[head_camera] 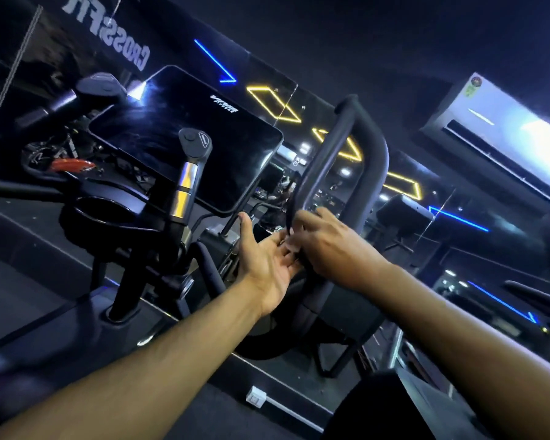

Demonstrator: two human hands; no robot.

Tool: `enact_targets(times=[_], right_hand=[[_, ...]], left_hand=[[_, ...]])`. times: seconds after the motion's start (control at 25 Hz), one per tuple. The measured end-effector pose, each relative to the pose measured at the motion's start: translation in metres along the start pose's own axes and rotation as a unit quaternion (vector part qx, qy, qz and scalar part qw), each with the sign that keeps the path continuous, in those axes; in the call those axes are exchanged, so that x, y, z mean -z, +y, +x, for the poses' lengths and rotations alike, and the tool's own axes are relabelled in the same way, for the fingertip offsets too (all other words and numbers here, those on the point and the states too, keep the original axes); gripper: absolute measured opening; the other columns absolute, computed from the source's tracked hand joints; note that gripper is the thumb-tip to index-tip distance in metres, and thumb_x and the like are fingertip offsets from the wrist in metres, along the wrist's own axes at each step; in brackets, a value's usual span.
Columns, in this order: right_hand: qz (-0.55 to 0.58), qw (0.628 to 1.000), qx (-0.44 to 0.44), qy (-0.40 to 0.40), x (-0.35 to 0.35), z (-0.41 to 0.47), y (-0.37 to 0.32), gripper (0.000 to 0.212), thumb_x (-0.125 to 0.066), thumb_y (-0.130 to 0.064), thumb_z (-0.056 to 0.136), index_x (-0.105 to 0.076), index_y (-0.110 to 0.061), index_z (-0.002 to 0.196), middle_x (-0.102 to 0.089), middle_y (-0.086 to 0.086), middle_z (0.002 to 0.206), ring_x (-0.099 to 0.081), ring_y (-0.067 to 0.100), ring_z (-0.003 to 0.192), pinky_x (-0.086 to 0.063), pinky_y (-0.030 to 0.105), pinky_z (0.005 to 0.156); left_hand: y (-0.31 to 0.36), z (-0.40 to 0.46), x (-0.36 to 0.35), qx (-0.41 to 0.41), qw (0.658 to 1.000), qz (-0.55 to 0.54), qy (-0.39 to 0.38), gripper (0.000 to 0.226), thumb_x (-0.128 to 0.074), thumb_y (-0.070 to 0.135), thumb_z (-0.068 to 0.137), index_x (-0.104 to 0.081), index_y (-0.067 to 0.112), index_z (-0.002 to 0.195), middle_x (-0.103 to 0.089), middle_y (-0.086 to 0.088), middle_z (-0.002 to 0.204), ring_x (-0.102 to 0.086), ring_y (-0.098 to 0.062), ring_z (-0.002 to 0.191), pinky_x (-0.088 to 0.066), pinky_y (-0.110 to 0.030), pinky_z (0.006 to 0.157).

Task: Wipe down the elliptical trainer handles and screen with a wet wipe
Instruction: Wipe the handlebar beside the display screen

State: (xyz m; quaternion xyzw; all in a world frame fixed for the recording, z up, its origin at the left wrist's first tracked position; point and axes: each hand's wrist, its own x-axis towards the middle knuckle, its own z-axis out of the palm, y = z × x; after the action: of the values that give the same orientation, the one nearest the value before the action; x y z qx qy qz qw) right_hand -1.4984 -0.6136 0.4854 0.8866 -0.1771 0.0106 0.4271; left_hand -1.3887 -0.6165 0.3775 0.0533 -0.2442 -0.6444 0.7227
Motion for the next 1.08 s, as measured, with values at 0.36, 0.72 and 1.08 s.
enact_targets(times=[0.36,0.72,1.08], right_hand=[[-0.011,0.999,0.034,-0.012,0.022,0.019,0.015,0.030,-0.049,-0.016,0.093,-0.073,-0.019,0.111,-0.051,0.003,0.104,-0.051,0.020,0.092,-0.056,0.036,0.074],[0.027,0.998,0.031,0.056,0.001,-0.044,0.013,0.027,-0.053,-0.015,0.098,-0.073,-0.019,0.116,-0.064,0.001,0.106,-0.060,0.024,0.087,-0.056,0.035,0.067],[0.034,0.985,-0.005,0.168,-0.029,-0.067,-0.002,0.028,-0.047,-0.013,0.105,-0.071,-0.009,0.120,-0.068,0.009,0.113,-0.065,0.029,0.102,-0.045,0.048,0.109]], left_hand=[[-0.007,0.000,-0.010,-0.009,0.999,0.001,0.042,0.095,-0.015,0.085,0.094,-0.070,0.012,0.122,-0.073,-0.014,0.128,-0.066,-0.028,0.124,-0.046,-0.039,0.114],[-0.003,0.002,0.001,-0.005,1.000,0.028,-0.002,0.106,-0.011,0.087,0.093,-0.064,0.007,0.137,-0.073,-0.014,0.128,-0.066,-0.027,0.126,-0.047,-0.039,0.113],[-0.028,-0.007,0.017,0.029,0.996,0.080,-0.023,0.102,-0.014,0.089,0.091,-0.054,0.017,0.150,-0.067,-0.008,0.141,-0.067,-0.021,0.123,-0.050,-0.036,0.100]])
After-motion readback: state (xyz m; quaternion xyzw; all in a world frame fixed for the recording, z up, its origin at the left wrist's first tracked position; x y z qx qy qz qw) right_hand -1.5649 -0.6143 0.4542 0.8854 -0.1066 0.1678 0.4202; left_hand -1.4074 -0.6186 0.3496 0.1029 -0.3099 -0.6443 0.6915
